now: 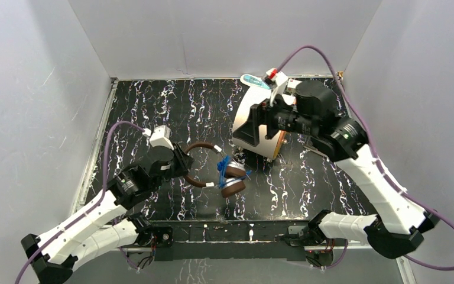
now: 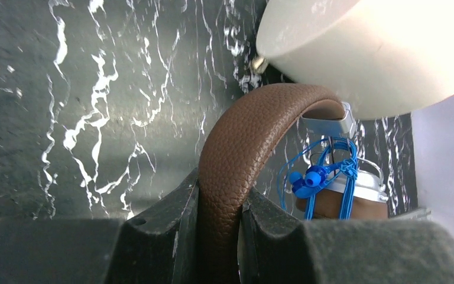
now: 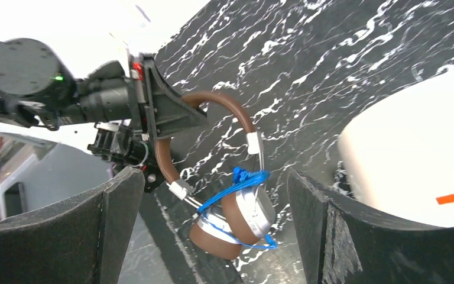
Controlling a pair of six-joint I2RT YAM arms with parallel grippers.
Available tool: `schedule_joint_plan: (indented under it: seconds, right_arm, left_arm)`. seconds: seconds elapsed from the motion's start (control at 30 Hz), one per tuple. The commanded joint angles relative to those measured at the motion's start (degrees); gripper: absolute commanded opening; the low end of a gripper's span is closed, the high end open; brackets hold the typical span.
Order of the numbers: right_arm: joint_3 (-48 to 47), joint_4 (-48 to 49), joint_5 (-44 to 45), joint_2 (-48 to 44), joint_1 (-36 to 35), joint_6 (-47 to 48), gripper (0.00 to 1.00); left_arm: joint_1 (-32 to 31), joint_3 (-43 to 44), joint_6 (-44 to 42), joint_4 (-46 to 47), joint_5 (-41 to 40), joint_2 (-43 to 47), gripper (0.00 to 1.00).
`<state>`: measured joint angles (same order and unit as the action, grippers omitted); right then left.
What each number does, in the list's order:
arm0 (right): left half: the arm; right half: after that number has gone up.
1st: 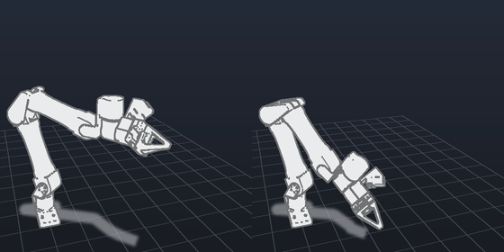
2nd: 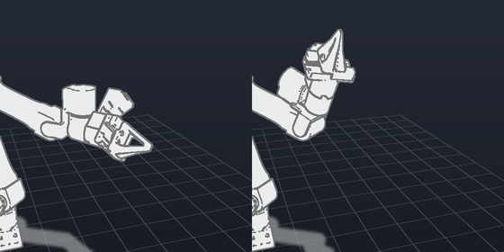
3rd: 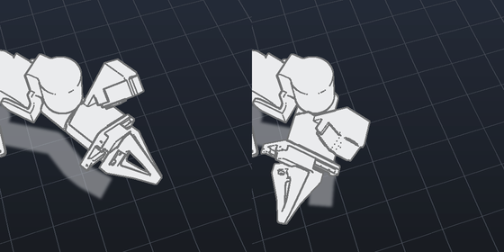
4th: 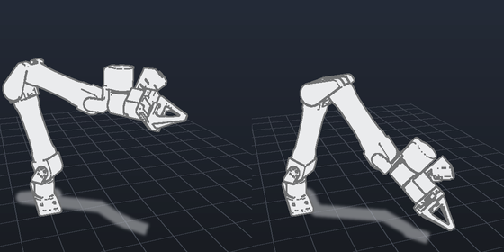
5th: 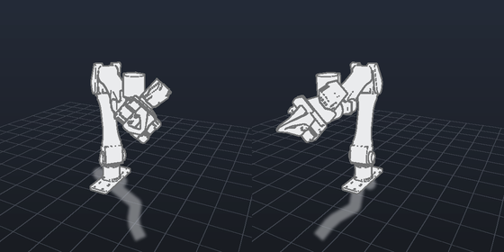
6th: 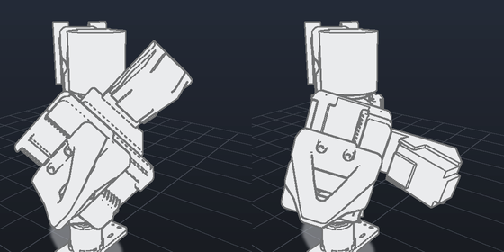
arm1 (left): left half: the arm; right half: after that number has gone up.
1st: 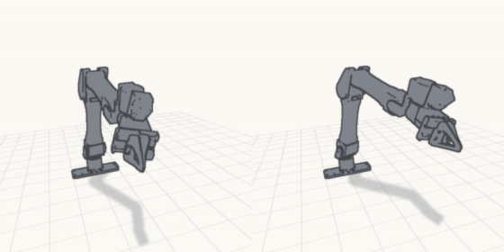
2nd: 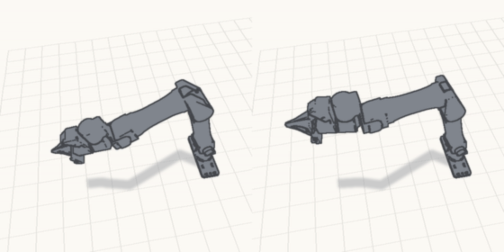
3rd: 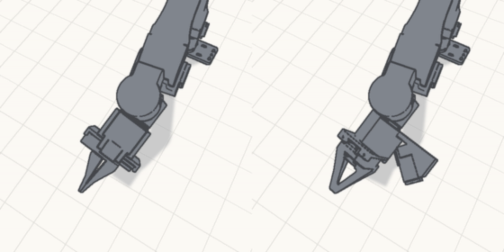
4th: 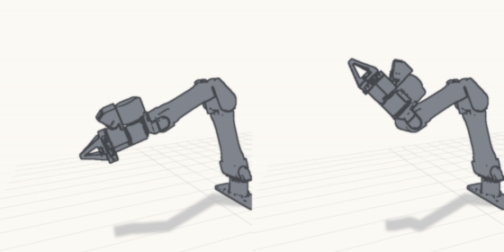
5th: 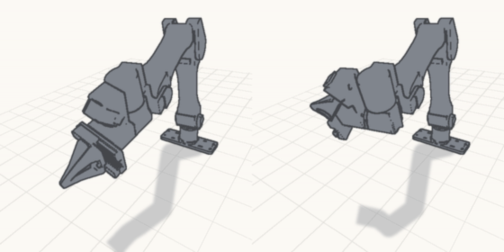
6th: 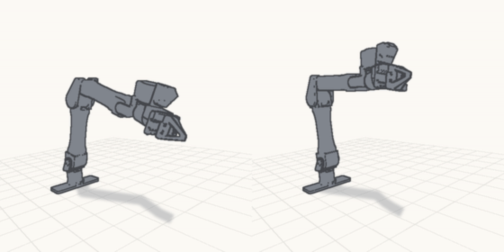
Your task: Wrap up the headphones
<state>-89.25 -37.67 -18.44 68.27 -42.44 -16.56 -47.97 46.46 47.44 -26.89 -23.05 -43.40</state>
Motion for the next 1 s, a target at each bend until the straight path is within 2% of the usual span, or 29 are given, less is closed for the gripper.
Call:
schedule_joint_plan:
  seconds: [0.0, 0.13, 0.2, 0.27, 0.47, 0.57, 0.73, 0.87, 0.97]
  right_arm:
    - [-0.1, -0.8, 5.4, -4.3, 0.1, 5.3, 0.99]
    - [2.3, 0.0, 6.4, -6.0, 0.0, 5.7, 0.99]
    - [2.6, -0.3, 6.5, -6.1, 0.1, 5.7, 0.99]
    - [3.7, 0.4, 5.4, -6.6, 0.1, 5.6, 0.99]
    - [6.4, 1.2, 5.8, -8.5, 0.0, 6.1, 0.99]
    - [8.2, 2.6, 5.4, -9.7, 0.1, 5.7, 0.99]
    - [9.7, 3.0, 5.9, -10.3, 0.1, 5.6, 0.99]
    - [9.1, 2.3, 7.5, -10.8, 0.0, 6.4, 0.99]
    - [7.6, 1.6, 10.0, -11.5, 0.1, 7.4, 0.99]
  left_arm:
    - [4.2, -6.0, 2.2, 9.6, 10.8, -0.6, 0.0]
    - [13.5, -15.6, 4.8, 20.6, 28.4, -4.2, 0.0]
    - [15.8, -20.4, 6.5, 28.4, 32.8, -6.2, 0.0]
    - [16.8, -23.3, 7.2, 32.8, 34.4, -8.1, 0.0]
    - [17.0, -27.1, 4.7, 38.0, 35.2, -13.0, 0.0]
    - [17.0, -28.4, 2.6, 37.1, 34.0, -13.6, 0.0]
    - [17.0, -29.5, 1.9, 32.0, 30.2, -12.0, 0.39]
    - [17.0, -27.3, 2.2, 23.6, 25.9, -8.9, 0.6]
    - [17.0, -23.2, 2.5, 14.9, 21.2, -6.6, 0.81]
